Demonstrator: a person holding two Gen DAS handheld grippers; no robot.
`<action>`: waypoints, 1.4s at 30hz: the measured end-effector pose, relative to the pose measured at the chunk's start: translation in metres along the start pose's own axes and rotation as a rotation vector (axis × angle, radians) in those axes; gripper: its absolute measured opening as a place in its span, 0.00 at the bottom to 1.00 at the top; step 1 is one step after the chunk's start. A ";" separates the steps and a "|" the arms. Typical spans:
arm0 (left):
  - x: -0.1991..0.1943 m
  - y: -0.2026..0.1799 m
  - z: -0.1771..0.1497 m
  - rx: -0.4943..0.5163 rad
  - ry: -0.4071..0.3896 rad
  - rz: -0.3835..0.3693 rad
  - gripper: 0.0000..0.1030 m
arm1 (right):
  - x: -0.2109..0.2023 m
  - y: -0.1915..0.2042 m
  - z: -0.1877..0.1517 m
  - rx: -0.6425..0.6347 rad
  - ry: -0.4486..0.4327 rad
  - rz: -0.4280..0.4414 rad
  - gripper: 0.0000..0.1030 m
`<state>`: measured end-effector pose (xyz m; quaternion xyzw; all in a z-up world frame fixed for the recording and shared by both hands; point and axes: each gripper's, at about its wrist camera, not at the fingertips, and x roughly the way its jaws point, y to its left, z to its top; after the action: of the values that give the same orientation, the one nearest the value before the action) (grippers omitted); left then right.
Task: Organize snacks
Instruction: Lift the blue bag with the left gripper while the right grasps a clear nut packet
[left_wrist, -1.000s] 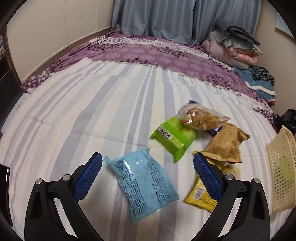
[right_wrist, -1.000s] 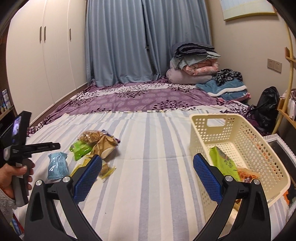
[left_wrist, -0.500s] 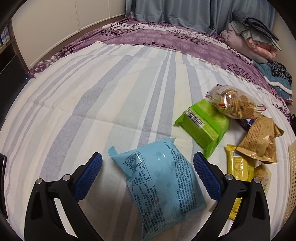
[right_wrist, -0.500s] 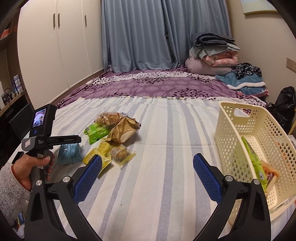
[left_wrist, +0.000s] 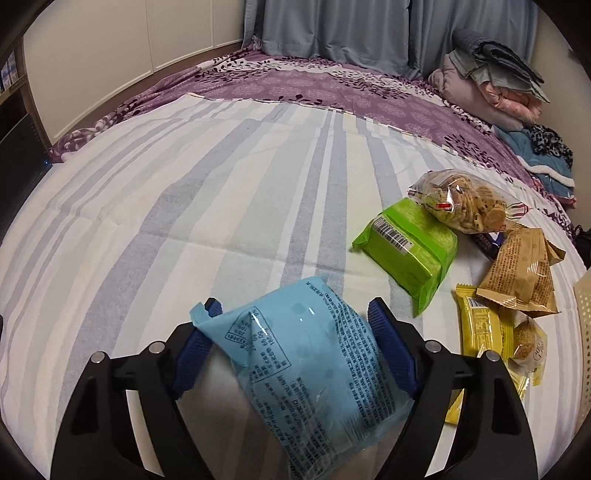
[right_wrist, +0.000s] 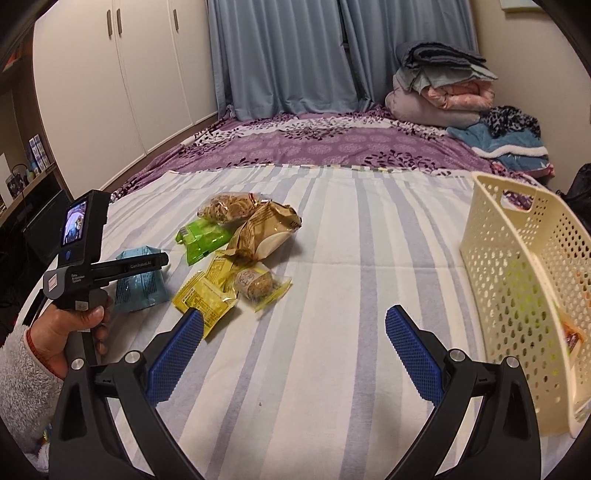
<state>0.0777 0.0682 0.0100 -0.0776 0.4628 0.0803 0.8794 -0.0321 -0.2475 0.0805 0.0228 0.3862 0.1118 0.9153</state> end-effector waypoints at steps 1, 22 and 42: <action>-0.001 0.002 -0.001 -0.002 -0.002 -0.006 0.78 | 0.003 0.000 -0.001 0.004 0.008 -0.001 0.95; -0.032 0.036 0.002 -0.042 -0.044 -0.086 0.76 | 0.110 0.032 0.022 -0.179 0.117 0.025 0.95; -0.036 0.034 0.003 -0.027 -0.053 -0.107 0.76 | 0.122 0.042 0.023 -0.240 0.171 0.103 0.40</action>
<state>0.0528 0.0991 0.0396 -0.1120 0.4335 0.0413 0.8932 0.0590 -0.1780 0.0159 -0.0764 0.4450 0.2057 0.8682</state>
